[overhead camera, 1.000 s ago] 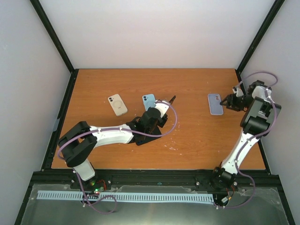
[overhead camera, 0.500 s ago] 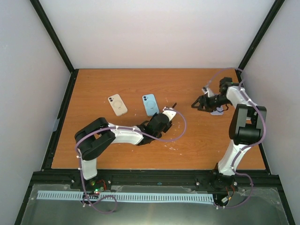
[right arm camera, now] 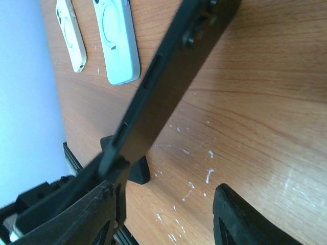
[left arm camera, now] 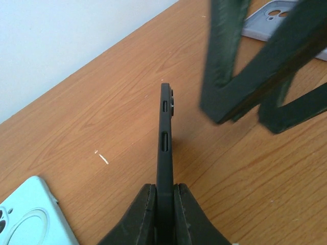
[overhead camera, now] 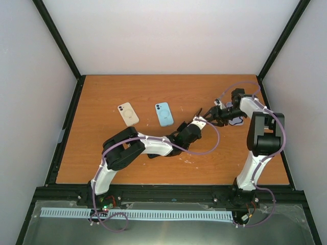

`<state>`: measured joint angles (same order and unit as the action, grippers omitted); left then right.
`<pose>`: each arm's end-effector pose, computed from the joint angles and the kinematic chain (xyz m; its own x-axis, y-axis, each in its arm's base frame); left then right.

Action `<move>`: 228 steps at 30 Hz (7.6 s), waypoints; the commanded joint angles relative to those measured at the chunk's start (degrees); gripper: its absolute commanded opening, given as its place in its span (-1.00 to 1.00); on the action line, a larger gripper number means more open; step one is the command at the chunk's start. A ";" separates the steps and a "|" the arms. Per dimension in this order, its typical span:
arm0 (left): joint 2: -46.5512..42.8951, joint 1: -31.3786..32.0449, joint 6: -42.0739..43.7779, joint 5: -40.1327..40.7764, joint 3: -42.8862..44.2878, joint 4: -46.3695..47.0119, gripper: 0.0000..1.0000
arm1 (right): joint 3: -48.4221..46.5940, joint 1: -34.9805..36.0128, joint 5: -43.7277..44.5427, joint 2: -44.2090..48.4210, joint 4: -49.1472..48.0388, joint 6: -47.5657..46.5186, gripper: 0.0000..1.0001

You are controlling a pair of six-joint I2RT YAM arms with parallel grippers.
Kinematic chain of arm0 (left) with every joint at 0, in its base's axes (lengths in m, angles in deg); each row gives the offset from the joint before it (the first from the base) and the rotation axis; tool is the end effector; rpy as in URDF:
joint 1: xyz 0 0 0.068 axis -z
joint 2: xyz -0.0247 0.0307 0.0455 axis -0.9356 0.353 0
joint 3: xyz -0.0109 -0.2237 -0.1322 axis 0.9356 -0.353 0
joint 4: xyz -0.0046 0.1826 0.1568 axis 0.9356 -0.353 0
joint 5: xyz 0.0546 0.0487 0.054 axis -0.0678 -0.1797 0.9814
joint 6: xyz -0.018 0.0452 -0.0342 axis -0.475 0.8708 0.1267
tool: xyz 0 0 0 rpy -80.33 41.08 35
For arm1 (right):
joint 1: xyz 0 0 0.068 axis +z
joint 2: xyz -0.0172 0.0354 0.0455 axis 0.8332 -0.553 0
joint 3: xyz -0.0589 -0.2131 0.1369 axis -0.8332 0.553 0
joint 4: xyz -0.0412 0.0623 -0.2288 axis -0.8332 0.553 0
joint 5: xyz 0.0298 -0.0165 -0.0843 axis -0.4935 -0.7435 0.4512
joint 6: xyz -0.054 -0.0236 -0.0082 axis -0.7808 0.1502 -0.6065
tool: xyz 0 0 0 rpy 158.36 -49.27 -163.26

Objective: Take the phone out of the phone case
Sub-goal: Place the phone at the center of the board, then pick up the phone at the center of the board.

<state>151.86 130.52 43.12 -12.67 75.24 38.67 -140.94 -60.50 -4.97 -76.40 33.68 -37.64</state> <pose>0.2321 -0.3685 0.1530 -0.1939 0.4397 -0.8770 0.4657 0.8280 0.3122 0.3314 0.0108 0.1773 -0.9950 0.0727 -0.0681 -0.0089 0.6156 0.7880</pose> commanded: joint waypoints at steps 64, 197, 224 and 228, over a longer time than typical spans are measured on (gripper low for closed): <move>-29.92 -3.39 -14.36 -6.20 -18.81 -5.30 0.47 | -17.13 0.48 -7.12 -20.35 -2.93 -4.46 -0.95; -32.59 -24.54 -43.81 -61.24 -14.31 16.54 0.01 | 2.20 14.96 -23.53 17.89 -14.38 -17.37 1.00; -27.35 -26.36 -58.60 -68.18 -18.19 31.59 0.28 | 4.45 19.51 -25.35 18.24 -26.48 -4.82 0.16; -28.37 -26.69 -56.98 -66.30 -17.78 26.43 0.59 | 4.32 19.49 -20.39 18.10 -24.95 -5.86 0.05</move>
<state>124.91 105.16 -13.97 -80.54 56.55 65.56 -136.68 -41.31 -28.54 -58.25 8.52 -42.34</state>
